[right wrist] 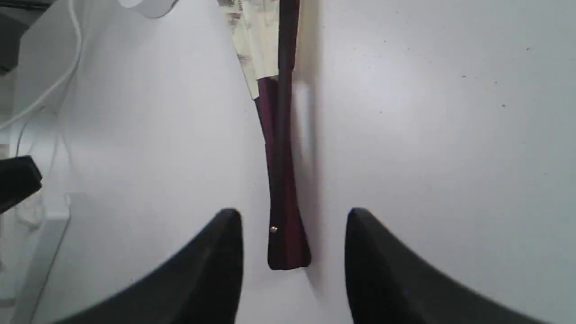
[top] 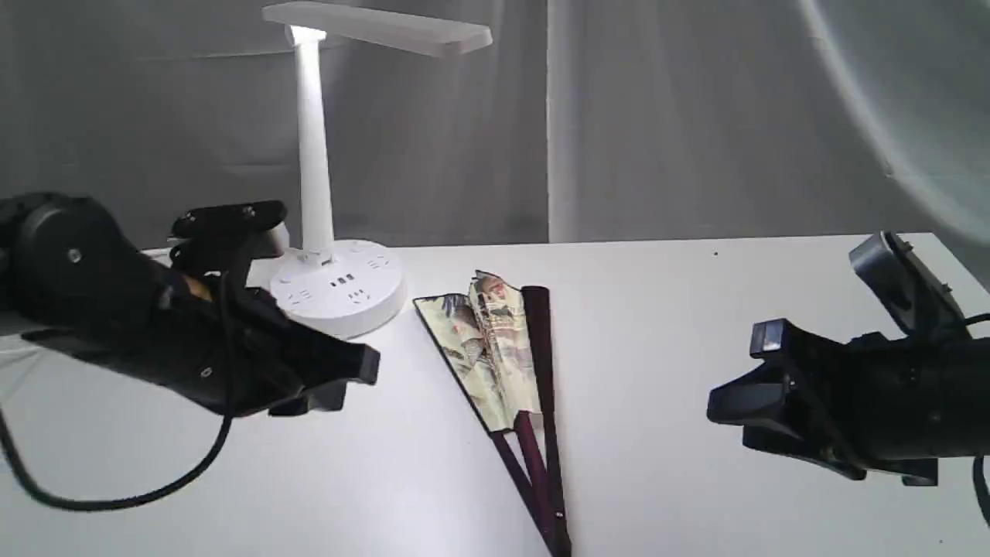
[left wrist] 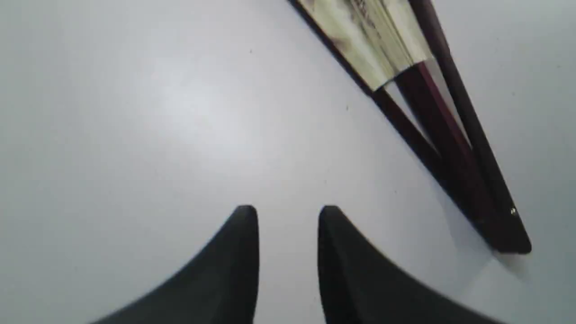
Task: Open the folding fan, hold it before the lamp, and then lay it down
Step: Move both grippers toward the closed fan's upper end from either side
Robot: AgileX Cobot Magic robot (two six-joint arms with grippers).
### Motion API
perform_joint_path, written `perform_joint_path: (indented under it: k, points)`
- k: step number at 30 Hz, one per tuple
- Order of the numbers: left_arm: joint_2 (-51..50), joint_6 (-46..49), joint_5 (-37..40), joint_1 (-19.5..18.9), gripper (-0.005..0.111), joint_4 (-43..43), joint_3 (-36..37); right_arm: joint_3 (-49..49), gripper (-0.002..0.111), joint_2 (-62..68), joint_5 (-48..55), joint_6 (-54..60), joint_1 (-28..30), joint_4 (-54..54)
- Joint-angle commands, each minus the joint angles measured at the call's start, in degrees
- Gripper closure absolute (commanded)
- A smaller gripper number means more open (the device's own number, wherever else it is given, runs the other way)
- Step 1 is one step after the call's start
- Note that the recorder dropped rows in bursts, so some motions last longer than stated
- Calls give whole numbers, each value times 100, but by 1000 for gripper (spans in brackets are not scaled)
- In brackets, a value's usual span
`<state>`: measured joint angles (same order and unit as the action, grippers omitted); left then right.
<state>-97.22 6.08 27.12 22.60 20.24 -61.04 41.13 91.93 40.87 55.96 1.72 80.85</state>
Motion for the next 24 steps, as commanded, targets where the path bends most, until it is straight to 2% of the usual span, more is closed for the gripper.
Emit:
perform_joint_path:
  k: [1, 6, 12, 15, 20, 24]
  points:
    - [-299, 321, 33, 33, 82, 46, -416, 27, 70, 185, 247, 376, -1, 490]
    - [-873, 318, 90, 33, 82, 237, -1077, 27, 70, 499, 403, 750, -55, 1139]
    - [-1589, 318, 505, 33, 83, 515, -1770, 87, 70, 989, 500, 1259, -254, 1741]
    - [-1886, 305, 836, 33, 87, 401, -2122, 441, 70, 1260, 500, 1015, -364, 1295]
    - [-2294, 249, 1311, 33, 89, 113, -2710, 1267, 70, 1660, 410, -368, -461, 143]
    - [-2649, 32, 1507, 43, 89, 61, -3199, 1810, 70, 1938, 514, -1034, -461, -274]
